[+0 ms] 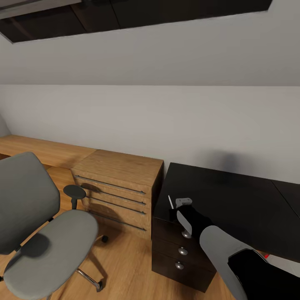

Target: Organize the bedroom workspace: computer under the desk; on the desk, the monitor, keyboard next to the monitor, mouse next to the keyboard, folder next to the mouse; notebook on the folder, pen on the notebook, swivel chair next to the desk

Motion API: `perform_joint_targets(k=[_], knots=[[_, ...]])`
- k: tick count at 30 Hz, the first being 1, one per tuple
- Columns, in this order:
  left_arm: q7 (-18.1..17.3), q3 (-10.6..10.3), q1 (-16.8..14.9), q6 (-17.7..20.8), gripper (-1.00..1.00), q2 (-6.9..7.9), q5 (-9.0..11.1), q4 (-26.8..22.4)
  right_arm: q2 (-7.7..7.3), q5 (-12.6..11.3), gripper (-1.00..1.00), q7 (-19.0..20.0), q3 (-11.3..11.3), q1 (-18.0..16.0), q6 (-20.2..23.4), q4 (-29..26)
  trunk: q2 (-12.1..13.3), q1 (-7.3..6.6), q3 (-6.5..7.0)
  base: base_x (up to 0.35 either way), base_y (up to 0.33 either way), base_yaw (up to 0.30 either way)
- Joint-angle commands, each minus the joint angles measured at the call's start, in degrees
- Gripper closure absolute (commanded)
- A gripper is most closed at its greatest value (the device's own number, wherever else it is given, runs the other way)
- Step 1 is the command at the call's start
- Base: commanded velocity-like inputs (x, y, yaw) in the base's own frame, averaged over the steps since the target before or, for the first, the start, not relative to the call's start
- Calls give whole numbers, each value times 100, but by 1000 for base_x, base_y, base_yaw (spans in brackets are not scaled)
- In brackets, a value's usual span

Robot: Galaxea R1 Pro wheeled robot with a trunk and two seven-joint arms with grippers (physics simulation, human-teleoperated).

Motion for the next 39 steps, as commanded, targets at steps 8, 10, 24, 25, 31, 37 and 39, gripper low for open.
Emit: perform_joint_targets(k=[8,10,24,25,31,37,39], knots=[[40,-30,-5,-36,-100,4,62,0,-6,-10,100,-56,51,-1,40,266,-2,1,-7,5,0,0],[40,-30,-5,-36,-100,4,62,0,-6,-10,100,-56,51,-1,43,266,-2,1,-7,0,0,0],[40,-30,-5,-34,-100,4,62,0,-6,-8,100,-56,51,-1,44,266,-2,1,-7,0,0,0],[40,-30,-5,-35,-100,4,62,0,-6,-7,100,-56,51,-1,44,266,-2,1,-7,0,0,0],[40,-34,-5,-35,-100,4,62,0,-6,-4,100,-56,51,-1,44,266,-2,1,-7,0,0,0],[54,-38,-5,-29,-100,4,67,5,-6,-1,100,-56,53,-1,44,266,-2,1,-7,0,0,0],[56,-39,-5,-28,-100,4,69,7,-6,-1,100,-56,53,-1,44,262,-2,1,-7,0,0,0]])
